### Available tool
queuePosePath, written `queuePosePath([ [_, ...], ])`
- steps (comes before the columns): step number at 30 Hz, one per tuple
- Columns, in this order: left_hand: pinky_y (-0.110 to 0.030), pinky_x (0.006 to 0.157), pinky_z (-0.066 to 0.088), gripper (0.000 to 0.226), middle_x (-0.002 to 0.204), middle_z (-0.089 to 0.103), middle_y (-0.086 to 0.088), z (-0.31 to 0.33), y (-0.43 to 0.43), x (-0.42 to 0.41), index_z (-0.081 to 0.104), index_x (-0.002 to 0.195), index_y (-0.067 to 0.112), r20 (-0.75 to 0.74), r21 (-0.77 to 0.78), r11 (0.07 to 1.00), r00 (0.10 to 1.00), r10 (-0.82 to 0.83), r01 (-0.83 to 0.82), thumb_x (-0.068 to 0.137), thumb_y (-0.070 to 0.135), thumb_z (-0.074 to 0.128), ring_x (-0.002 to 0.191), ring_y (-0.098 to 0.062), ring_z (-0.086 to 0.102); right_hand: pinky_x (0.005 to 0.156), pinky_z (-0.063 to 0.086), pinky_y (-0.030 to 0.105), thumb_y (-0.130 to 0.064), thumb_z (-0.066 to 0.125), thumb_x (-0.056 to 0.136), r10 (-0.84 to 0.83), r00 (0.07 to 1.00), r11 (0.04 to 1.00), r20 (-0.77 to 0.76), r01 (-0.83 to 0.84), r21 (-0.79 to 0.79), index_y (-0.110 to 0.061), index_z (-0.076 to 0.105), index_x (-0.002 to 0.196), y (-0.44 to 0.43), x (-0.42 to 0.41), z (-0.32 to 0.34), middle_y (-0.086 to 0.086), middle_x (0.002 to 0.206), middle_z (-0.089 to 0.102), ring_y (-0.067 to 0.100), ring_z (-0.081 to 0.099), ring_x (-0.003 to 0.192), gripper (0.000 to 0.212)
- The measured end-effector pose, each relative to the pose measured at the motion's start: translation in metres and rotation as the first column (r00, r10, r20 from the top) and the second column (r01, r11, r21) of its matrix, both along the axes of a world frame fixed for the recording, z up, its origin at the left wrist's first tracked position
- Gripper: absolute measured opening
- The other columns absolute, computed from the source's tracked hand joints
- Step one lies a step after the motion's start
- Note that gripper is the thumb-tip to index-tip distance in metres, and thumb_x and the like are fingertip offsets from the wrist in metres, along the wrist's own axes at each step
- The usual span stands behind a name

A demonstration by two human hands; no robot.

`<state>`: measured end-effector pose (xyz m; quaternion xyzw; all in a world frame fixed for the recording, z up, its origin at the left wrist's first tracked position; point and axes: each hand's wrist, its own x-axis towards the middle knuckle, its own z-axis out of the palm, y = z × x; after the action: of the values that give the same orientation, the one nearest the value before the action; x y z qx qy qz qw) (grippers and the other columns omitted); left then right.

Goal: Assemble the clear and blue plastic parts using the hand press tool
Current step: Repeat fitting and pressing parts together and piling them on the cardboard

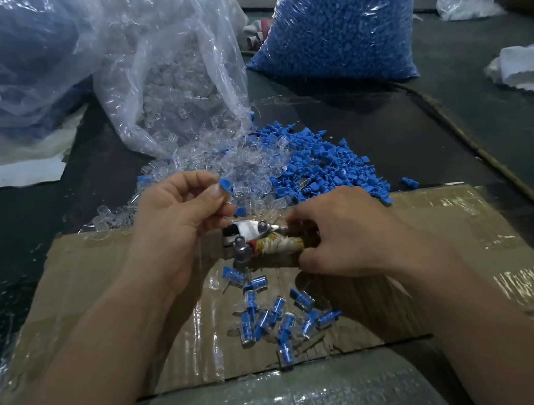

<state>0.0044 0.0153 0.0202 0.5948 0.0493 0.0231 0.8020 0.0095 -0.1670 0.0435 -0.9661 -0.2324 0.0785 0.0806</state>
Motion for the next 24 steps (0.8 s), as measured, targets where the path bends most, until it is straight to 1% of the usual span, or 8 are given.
queuePosePath([
  [3,-0.015,0.049,0.05,0.011,0.057,0.065,0.002,0.001,0.001,0.001,0.059,0.081,0.007,0.007,0.007,1.0,1.0,-0.01,0.01,0.077,-0.003,0.056,0.053,-0.007,0.062,0.065,0.043,0.027,-0.03,0.061,0.075,-0.016,0.998,1.0,0.053,0.016,0.012,-0.025,0.06,0.096,0.002,0.002,-0.003,-0.007,0.077,0.057,0.012,0.051,0.072,0.022],
  [7,-0.016,0.049,0.049,0.013,0.057,0.065,0.001,0.001,0.003,0.0,0.059,0.08,0.007,0.019,0.001,1.0,1.0,0.005,-0.005,0.08,-0.005,0.054,0.054,-0.008,0.062,0.068,0.04,0.03,-0.027,0.06,0.079,-0.009,0.997,1.0,0.076,0.01,-0.005,-0.027,0.056,0.101,0.001,0.004,-0.01,-0.006,0.092,0.053,0.012,0.048,0.088,0.022],
  [9,-0.015,0.049,0.049,0.014,0.057,0.065,0.001,0.001,0.003,0.001,0.059,0.079,0.008,0.032,0.007,1.0,0.999,0.015,-0.015,0.081,-0.005,0.054,0.054,-0.008,0.062,0.067,0.039,0.029,-0.026,0.059,0.078,-0.018,0.996,1.0,0.087,0.018,0.003,-0.026,0.055,0.096,-0.002,0.005,-0.011,-0.009,0.089,0.049,0.011,0.044,0.087,0.018],
  [11,-0.015,0.049,0.049,0.016,0.057,0.065,0.002,0.001,0.004,0.002,0.058,0.078,0.009,0.047,0.017,1.0,0.999,0.021,-0.022,0.082,-0.006,0.054,0.053,-0.007,0.062,0.064,0.035,0.025,-0.024,0.059,0.079,-0.054,0.993,0.998,0.104,0.049,0.046,-0.027,0.049,0.088,-0.007,0.007,-0.01,-0.013,0.081,0.042,0.009,0.041,0.084,0.013],
  [15,-0.015,0.052,0.049,0.017,0.057,0.064,0.004,0.0,0.002,0.002,0.057,0.079,0.009,0.076,0.043,0.999,0.997,0.022,-0.025,0.084,-0.006,0.052,0.056,-0.007,0.062,0.057,0.024,0.016,-0.026,0.058,0.083,-0.177,0.97,0.967,0.166,0.14,0.211,-0.026,0.042,0.088,-0.015,0.01,-0.006,-0.008,0.084,0.04,0.01,0.036,0.075,0.017],
  [17,-0.016,0.054,0.05,0.017,0.058,0.064,0.004,-0.001,-0.002,0.001,0.057,0.079,0.009,0.093,0.055,0.998,0.995,0.021,-0.027,0.083,-0.006,0.052,0.057,-0.008,0.062,0.054,0.023,0.019,-0.035,0.055,0.086,-0.233,0.961,0.935,0.147,0.18,0.306,-0.025,0.04,0.087,-0.013,0.008,-0.005,-0.01,0.079,0.041,0.008,0.038,0.067,0.018],
  [20,-0.016,0.057,0.051,0.016,0.061,0.064,0.004,-0.001,-0.006,-0.001,0.056,0.08,0.009,0.108,0.062,0.998,0.994,0.011,-0.018,0.083,-0.006,0.052,0.06,-0.008,0.063,0.052,0.023,0.024,-0.044,0.048,0.086,-0.245,0.965,0.908,0.099,0.192,0.373,-0.025,0.038,0.087,-0.008,0.004,-0.006,-0.01,0.077,0.043,0.005,0.039,0.064,0.021],
  [24,-0.016,0.059,0.051,0.015,0.068,0.063,0.001,0.0,-0.008,-0.005,0.057,0.081,0.01,0.141,0.088,0.995,0.99,0.028,-0.04,0.084,-0.004,0.052,0.062,-0.007,0.063,0.056,0.024,0.022,-0.04,0.051,0.085,-0.189,0.975,0.916,0.115,0.133,0.379,-0.023,0.039,0.09,-0.002,0.001,-0.007,-0.01,0.081,0.037,0.009,0.034,0.07,0.022],
])
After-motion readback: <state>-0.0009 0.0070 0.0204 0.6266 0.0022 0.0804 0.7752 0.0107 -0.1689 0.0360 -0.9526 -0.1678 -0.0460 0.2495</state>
